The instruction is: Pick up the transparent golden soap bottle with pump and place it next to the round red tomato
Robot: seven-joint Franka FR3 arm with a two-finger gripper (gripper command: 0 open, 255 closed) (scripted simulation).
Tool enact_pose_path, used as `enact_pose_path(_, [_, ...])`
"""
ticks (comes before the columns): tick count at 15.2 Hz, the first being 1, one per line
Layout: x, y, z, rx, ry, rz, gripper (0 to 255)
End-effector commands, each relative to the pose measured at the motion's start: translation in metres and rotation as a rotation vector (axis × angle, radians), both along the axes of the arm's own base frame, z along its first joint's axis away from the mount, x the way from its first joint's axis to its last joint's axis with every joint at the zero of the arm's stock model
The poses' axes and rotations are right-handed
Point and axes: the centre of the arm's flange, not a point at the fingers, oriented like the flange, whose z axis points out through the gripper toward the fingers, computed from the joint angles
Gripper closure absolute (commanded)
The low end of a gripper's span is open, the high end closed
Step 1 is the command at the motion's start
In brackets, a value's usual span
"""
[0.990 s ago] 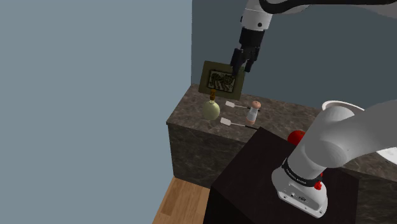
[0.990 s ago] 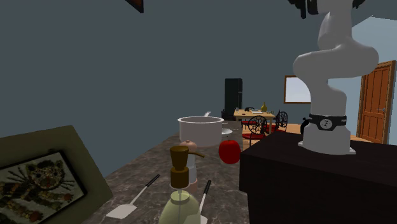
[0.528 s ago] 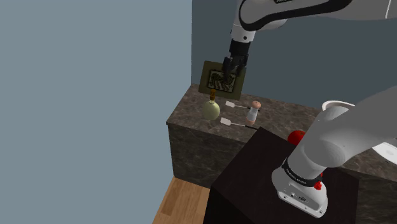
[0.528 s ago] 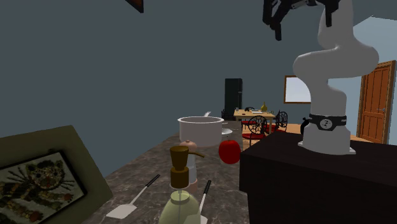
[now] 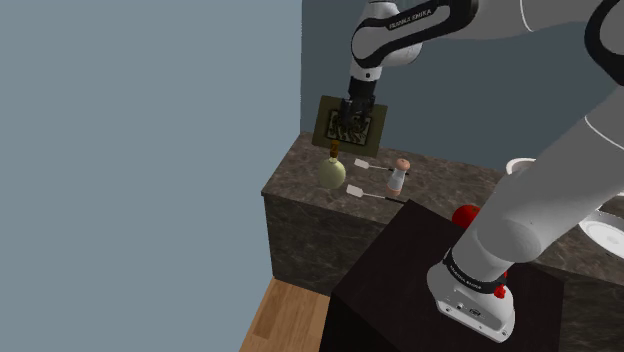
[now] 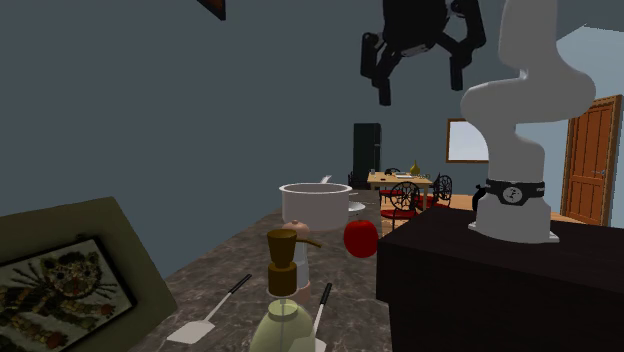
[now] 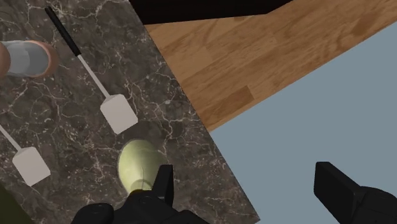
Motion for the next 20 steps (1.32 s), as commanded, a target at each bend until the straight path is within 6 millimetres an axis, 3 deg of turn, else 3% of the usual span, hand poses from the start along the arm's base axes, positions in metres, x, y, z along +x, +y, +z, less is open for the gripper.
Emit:
enact_pose_path(1, [0.017,-0.014,-0.018,-0.001,0.000,-0.004,0])
enact_pose_path(16, [0.136,-0.114,-0.142,0.003,0.004,-0.035,0])
enact_pose_path(20, [0.142,-0.118,-0.165,0.004,0.005,-0.037,0])
